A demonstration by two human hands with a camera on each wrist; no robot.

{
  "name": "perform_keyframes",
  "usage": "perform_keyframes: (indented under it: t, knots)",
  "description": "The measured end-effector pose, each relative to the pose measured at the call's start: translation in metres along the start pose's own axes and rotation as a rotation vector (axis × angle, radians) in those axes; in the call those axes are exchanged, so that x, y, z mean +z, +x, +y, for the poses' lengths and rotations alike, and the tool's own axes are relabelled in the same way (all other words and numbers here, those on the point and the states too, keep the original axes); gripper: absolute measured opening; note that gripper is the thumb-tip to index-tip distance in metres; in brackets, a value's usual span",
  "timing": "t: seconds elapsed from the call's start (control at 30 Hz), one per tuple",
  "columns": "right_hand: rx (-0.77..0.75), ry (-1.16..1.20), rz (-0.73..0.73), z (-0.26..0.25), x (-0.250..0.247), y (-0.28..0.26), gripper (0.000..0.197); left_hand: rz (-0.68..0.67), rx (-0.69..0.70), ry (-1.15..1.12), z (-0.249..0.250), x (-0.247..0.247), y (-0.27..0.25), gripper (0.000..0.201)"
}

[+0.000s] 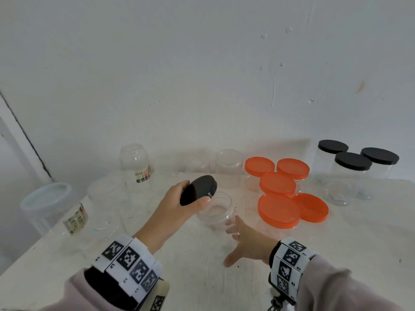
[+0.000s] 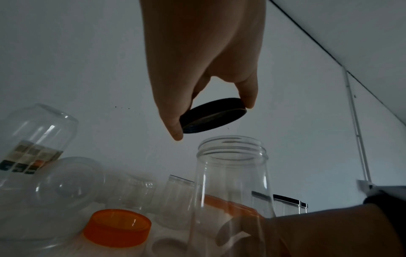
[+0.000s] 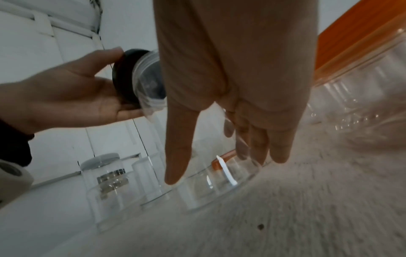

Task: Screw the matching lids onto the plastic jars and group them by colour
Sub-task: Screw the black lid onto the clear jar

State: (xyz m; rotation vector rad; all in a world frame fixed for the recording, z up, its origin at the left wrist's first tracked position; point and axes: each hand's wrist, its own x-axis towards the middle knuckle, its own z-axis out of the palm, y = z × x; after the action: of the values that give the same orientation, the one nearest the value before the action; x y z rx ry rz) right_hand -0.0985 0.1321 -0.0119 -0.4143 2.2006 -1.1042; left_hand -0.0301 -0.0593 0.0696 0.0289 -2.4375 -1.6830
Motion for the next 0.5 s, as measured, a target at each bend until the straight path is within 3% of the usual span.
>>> perform_keyframes:
  t: [0.17, 0.27, 0.4, 0.5]
  knots:
    - [0.001, -0.051, 0.018, 0.008, -0.004, -0.002, 0.111, -0.046, 0.043, 0.066, -0.003, 0.011, 0.002, 0.035]
    - [-0.013, -0.027, 0.006, 0.010, -0.009, -0.005, 0.109, -0.071, 0.046, 0.118, -0.003, 0.014, 0.002, 0.058]
    - [-0.107, 0.099, 0.027, 0.002, -0.017, -0.010, 0.106, -0.095, 0.028, 0.181, -0.003, 0.021, 0.002, 0.052]
    - [-0.198, 0.160, 0.055, -0.004, -0.020, -0.014, 0.104, -0.114, 0.007, 0.253, -0.006, 0.026, 0.005, 0.071]
